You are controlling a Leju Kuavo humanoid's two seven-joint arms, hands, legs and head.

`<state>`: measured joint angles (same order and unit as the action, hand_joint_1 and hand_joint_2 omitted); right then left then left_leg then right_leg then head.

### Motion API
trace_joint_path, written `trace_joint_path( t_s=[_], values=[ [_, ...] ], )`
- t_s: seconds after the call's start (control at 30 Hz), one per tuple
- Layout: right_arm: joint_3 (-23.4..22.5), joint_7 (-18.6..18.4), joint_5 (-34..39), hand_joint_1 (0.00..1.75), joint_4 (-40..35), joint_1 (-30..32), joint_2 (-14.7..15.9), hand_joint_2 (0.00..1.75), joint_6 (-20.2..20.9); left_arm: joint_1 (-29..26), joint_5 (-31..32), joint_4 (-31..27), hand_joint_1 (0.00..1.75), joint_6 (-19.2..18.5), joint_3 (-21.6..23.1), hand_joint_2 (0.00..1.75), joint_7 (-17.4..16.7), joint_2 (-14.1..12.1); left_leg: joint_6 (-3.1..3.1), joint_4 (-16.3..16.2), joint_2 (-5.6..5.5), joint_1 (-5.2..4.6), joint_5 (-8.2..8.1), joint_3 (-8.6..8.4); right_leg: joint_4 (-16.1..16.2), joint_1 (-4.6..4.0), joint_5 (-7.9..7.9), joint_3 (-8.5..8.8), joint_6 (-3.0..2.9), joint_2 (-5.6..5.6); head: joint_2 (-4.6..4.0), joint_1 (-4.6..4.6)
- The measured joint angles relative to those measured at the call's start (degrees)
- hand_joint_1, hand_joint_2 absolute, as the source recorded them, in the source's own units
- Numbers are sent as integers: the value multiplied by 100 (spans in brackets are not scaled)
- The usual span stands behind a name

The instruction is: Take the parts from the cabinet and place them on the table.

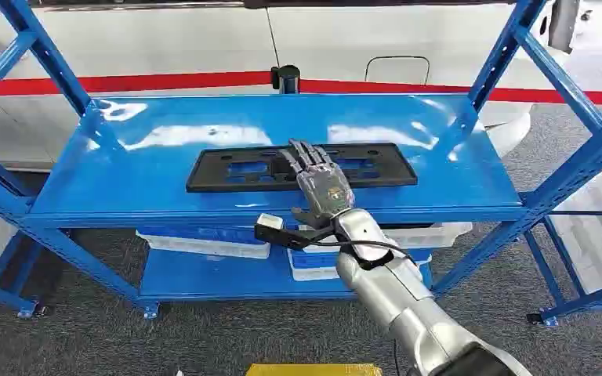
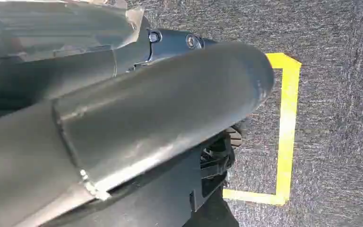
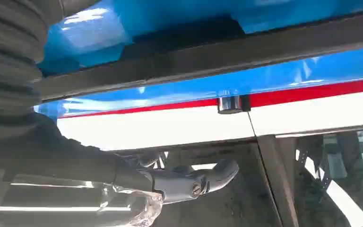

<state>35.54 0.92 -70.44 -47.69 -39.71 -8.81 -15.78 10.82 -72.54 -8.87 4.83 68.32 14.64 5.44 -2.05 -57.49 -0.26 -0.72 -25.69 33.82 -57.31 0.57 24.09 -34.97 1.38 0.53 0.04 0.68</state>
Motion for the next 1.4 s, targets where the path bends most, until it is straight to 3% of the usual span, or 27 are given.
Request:
trace_joint_path(
  t_s=[0.27,0.57,1.07,1.1,1.4],
  values=[
    [-24,-177,-145,0,696,-331,-160,175,-68,23,15,0,0,-7,2,0,-55,15,0,0,1,0,0,-1,0,0,0,0,0,0,0,-2],
    [-300,-673,-308,0,1780,-755,-420,175,-426,49,-79,0,0,-9,2,0,-50,50,0,-1,-2,0,1,-2,0,0,0,0,0,0,0,-2],
    [-677,-833,-634,0,2288,-969,-605,175,-538,66,-181,0,0,55,-7,0,-286,90,0,0,1,0,1,-4,0,0,0,0,0,0,0,0],
    [-704,-835,-645,175,2302,-975,-614,175,-538,67,-179,0,0,55,-7,0,-295,90,0,-1,1,0,1,-4,0,0,0,0,0,0,0,-2],
    [-881,-586,-816,175,2343,-878,-656,175,-546,88,-48,0,0,-9,11,0,-415,90,0,-1,0,0,1,-3,0,0,0,0,0,0,0,-2]
  ],
)
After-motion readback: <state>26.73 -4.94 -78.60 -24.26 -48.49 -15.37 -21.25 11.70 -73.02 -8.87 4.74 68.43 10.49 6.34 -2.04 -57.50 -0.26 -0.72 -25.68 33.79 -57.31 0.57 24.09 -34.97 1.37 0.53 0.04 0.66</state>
